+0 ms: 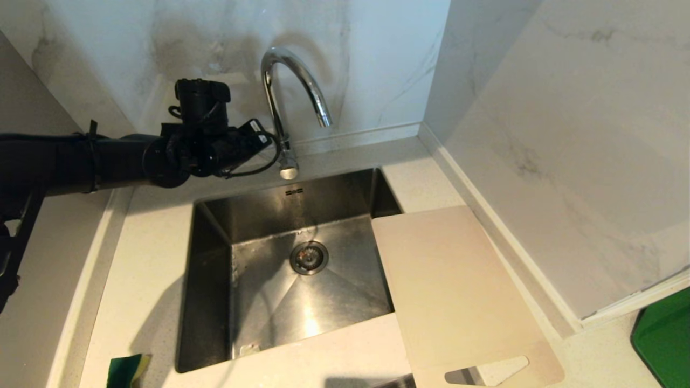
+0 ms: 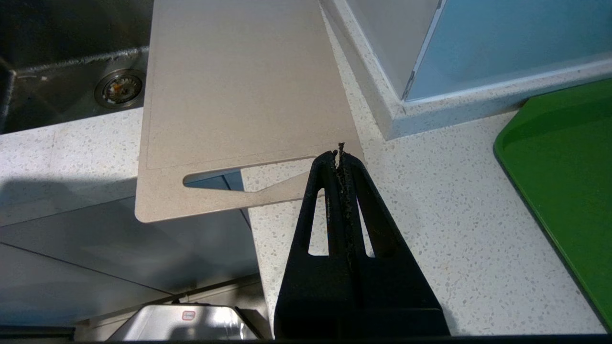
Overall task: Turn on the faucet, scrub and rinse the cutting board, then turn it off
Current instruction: Turn on the tap
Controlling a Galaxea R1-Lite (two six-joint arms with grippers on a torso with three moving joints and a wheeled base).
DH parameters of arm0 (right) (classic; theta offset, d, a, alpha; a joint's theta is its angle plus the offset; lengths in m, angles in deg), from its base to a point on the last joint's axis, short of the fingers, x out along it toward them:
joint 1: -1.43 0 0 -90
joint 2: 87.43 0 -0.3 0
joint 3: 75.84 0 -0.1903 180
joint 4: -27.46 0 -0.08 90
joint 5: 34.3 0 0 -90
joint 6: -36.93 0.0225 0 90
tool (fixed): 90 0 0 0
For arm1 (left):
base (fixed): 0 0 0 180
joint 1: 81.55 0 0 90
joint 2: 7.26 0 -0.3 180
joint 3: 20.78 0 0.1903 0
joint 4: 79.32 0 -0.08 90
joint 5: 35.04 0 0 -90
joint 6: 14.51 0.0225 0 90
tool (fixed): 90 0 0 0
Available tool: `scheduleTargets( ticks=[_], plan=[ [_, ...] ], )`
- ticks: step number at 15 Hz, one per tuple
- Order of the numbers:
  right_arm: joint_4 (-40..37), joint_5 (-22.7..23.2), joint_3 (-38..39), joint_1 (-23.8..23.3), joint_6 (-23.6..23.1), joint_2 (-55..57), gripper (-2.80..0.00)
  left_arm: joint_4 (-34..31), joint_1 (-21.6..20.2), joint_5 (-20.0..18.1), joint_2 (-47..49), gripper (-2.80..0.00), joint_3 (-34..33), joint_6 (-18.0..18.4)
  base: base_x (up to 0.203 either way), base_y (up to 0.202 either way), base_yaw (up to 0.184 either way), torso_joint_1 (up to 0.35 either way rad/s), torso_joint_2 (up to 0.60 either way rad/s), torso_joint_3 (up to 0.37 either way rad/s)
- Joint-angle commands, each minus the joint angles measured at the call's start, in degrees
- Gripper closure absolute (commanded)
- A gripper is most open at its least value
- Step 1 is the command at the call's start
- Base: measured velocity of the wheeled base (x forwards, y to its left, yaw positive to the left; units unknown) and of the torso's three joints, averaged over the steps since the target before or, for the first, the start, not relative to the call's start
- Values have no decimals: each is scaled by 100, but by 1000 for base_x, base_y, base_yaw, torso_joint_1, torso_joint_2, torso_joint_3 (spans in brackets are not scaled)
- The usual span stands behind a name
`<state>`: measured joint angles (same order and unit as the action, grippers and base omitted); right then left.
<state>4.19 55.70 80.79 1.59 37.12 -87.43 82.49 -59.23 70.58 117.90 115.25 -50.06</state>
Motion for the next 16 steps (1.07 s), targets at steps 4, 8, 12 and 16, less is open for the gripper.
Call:
scheduleTargets(
  ticks=[4, 8, 12, 16],
  plan=[
    [-1, 0, 0, 2, -1, 0, 0, 53, 0, 20, 149, 0, 2, -79, 0, 0, 0, 0, 0, 0],
    [-1, 0, 0, 2, 7, 0, 0, 88, -17, 3, 228, 0, 2, -84, 0, 0, 0, 0, 0, 0],
    [-1, 0, 0, 2, -1, 0, 0, 254, -29, 12, 325, 0, 10, -90, 0, 0, 0, 0, 0, 0],
    [-1, 0, 0, 2, -1, 0, 0, 369, -44, 64, 421, 0, 11, -75, 0, 0, 0, 0, 0, 0]
  ],
)
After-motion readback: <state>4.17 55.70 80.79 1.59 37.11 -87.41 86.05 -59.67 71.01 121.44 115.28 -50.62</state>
